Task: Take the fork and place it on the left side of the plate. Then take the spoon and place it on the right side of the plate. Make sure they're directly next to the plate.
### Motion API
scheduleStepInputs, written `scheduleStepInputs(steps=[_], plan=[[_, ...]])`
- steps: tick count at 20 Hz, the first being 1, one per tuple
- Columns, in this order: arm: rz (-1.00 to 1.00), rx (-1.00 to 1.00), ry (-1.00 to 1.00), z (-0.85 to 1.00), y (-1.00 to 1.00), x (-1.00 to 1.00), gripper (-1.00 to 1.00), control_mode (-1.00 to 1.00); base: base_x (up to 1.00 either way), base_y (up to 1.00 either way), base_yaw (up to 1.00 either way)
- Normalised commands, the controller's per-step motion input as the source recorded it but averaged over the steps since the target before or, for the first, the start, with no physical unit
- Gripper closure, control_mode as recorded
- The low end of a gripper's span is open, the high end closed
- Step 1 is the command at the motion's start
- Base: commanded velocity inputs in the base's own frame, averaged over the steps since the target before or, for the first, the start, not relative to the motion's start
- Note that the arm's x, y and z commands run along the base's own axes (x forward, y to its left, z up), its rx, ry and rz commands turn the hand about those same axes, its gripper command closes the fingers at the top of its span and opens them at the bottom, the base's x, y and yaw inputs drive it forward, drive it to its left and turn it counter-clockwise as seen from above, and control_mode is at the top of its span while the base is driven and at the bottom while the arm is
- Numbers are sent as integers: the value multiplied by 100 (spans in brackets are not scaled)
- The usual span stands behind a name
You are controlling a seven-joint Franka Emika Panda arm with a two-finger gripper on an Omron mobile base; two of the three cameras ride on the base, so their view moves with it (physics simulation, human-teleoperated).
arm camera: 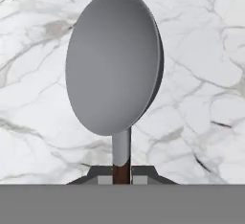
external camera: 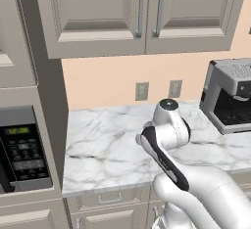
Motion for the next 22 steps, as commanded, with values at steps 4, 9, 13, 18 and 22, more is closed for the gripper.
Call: scheduleStepInputs(steps=[4, 9, 13, 18, 22], plan=[[0, 1, -2, 95, -4, -68, 100, -100, 0, 0, 0], [0, 1, 3, 85, -7, -59, 100, -100, 0, 0, 0], [-1, 0, 2, 87, -12, -21, 100, -100, 0, 0, 0], [-5, 0, 1, 56, -20, -19, 100, -100, 0, 0, 0], [-5, 0, 0, 30, -10, -21, 100, -100, 0, 0, 0]])
